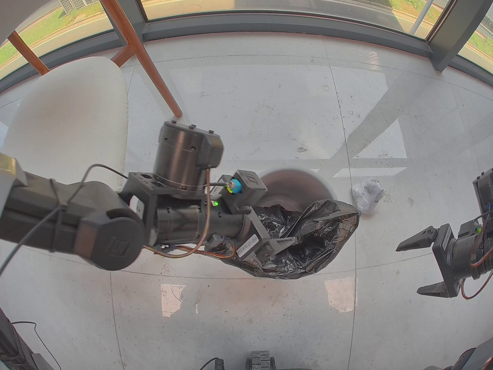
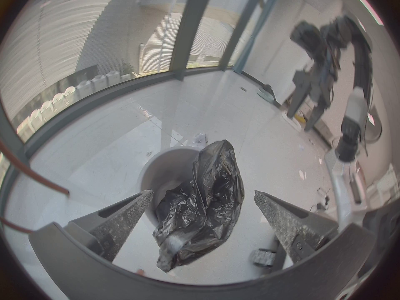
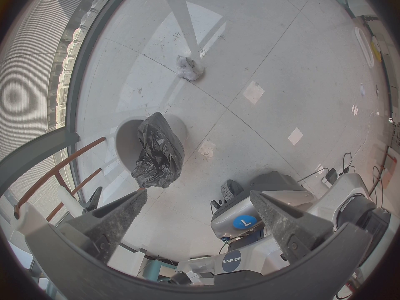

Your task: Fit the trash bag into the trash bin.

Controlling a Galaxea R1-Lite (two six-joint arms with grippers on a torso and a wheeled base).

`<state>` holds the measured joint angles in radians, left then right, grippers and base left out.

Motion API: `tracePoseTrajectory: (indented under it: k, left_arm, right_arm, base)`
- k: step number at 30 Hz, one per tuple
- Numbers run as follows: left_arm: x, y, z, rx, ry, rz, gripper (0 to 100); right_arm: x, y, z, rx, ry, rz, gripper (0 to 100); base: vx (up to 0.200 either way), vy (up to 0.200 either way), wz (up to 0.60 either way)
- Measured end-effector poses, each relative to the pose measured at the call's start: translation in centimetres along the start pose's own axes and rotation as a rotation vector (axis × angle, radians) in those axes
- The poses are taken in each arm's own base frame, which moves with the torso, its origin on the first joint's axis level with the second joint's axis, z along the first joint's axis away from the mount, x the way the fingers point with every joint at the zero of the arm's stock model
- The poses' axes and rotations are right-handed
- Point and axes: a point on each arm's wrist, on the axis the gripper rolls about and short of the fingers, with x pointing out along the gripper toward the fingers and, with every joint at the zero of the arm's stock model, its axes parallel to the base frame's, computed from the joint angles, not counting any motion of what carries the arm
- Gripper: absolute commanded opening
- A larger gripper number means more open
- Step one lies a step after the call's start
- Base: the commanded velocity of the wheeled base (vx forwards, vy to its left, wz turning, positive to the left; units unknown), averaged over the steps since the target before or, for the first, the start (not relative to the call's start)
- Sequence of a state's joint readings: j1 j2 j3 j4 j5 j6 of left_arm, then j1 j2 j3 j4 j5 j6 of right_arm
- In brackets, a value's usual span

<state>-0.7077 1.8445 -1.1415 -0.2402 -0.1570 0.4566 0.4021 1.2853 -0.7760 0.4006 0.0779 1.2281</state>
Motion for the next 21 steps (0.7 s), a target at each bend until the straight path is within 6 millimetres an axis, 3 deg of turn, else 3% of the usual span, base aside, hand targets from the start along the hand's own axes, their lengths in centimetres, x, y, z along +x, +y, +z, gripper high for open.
tracePoseTrajectory:
  k: [11,21]
  left_arm:
    - [5.7,0.0,-1.9,0.228,0.047,-0.062,100]
    - [8.9,0.1,-3.3,0.289,0.038,-0.049,100]
  right_arm:
    - [-0.5,-0.1,0.1,0.005,-0.015,0.017,100]
    - [-0.8,-0.1,0.1,0.007,-0.02,0.027,100]
  base:
    - [0.0,0.0,0.0]
    - [0.0,0.0,0.0]
